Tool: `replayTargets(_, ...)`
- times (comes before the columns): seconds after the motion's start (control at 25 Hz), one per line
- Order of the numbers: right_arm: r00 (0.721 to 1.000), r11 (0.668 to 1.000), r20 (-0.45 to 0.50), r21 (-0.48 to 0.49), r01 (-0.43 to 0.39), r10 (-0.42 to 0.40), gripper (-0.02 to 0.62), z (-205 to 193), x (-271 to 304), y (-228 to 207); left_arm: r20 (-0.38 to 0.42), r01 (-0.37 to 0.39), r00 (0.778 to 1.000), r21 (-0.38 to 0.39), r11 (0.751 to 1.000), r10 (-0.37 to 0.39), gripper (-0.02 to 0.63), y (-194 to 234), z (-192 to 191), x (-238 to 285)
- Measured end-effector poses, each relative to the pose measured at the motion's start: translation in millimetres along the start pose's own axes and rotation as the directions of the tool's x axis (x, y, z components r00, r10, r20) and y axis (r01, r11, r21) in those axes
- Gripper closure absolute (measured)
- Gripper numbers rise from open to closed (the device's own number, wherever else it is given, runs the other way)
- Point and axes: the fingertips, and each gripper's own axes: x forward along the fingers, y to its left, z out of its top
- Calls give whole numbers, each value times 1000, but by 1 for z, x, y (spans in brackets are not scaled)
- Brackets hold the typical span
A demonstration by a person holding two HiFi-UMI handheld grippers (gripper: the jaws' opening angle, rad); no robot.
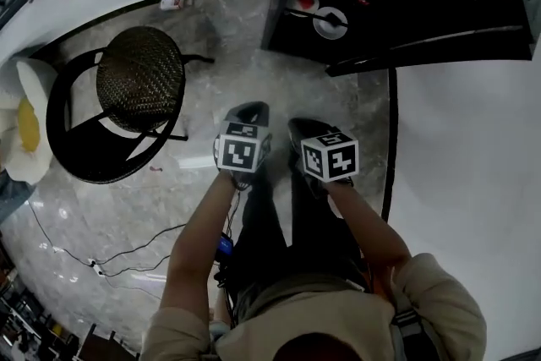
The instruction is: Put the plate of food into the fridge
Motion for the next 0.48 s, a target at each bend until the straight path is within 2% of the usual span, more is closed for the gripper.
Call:
replayTargets(0.04,1000,1000,-7,-7,-14,14,566,-1,-7,7,-13,-1,1000,1,1000,1,589,-3,-4,-6)
replayTargets(0.2,997,997,-51,-50,-58,55,566,-6,-30,28,-54,31,998,-79,996,-35,589,-13,-14,-24)
replayTargets(0.36,993,986,-73,-136,-99,90,566,-4,-50,57,-19,88,996,-19,996,-89,589,-32,4,-45)
replayTargets(0.48,991,976,-91,-190,-110,94,566,-7,-59,74,2,108,994,-9,994,-108,589,-39,17,-62)
